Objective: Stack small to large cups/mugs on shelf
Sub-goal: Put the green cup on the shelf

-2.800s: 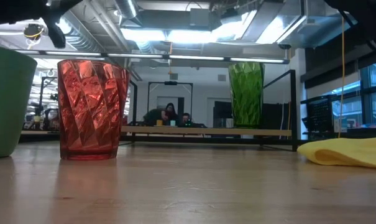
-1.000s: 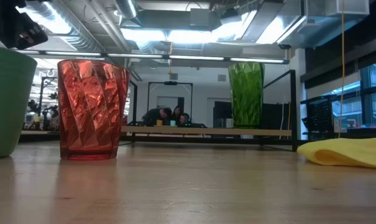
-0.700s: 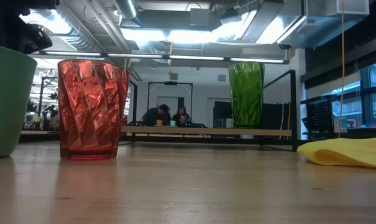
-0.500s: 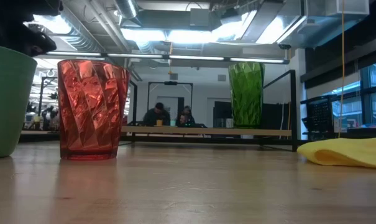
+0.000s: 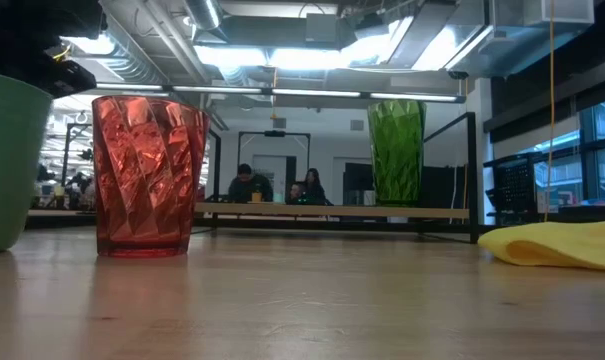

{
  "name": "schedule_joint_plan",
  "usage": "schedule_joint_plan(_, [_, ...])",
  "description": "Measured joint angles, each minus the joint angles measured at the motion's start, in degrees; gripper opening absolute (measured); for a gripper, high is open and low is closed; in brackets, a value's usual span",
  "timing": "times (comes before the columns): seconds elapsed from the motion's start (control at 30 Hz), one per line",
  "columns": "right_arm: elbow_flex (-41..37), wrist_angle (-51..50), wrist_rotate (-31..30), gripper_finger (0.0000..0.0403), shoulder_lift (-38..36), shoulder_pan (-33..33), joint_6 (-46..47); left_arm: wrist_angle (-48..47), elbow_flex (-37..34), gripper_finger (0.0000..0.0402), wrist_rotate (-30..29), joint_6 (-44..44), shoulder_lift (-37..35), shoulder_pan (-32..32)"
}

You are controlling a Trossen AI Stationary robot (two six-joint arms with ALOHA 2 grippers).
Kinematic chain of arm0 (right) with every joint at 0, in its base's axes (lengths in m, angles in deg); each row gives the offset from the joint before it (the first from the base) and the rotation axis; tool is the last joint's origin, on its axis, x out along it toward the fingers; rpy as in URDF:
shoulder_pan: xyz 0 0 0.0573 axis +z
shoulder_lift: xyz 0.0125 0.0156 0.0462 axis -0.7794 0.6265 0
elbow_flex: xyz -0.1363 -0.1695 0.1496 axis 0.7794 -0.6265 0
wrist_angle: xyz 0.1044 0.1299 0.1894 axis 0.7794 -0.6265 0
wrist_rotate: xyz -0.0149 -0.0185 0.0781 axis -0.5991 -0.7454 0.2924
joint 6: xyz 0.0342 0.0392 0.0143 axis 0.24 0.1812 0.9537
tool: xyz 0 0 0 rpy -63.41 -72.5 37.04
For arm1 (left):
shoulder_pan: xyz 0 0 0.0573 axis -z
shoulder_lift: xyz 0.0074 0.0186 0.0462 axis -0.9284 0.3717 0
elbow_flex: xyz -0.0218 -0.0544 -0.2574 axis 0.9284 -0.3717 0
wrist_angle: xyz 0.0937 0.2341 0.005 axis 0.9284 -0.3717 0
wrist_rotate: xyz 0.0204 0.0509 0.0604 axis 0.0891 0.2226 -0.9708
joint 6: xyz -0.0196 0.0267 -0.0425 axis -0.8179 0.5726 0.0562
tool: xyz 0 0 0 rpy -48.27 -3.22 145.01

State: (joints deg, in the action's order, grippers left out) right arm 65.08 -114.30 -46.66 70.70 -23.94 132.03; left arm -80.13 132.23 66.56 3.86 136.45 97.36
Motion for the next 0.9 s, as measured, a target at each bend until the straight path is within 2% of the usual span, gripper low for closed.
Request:
schedule_joint_plan(0.07, [0.00,-0.01,0.00,0.0158,0.00,0.34,0.21,0.32,0.03,0.0012,0.11,-0.20,-0.01,-0.69])
schedule_joint_plan(0.27, [0.00,-0.05,-0.09,0.0158,0.00,1.66,1.60,-4.40,4.73,0.0005,-1.67,1.98,0.02,-4.38])
schedule_joint_plan(0.37, [0.00,-0.10,-1.04,0.0158,0.00,2.55,1.87,-7.96,11.07,0.0003,-2.05,5.82,0.02,-7.64])
schedule_joint_plan(0.57, [0.00,-1.70,-4.86,0.0158,0.00,4.83,4.95,-7.76,27.09,0.0002,-3.89,11.89,1.18,-15.00])
schedule_joint_plan(0.77, [0.00,-3.55,-8.95,0.0158,0.02,7.46,9.24,-10.79,39.01,0.0002,-6.12,20.73,8.25,-21.20])
schedule_joint_plan(0.9, [0.00,-4.54,-9.57,0.0158,0.02,9.43,12.36,-10.67,44.56,0.0001,-6.30,27.40,13.46,-23.74])
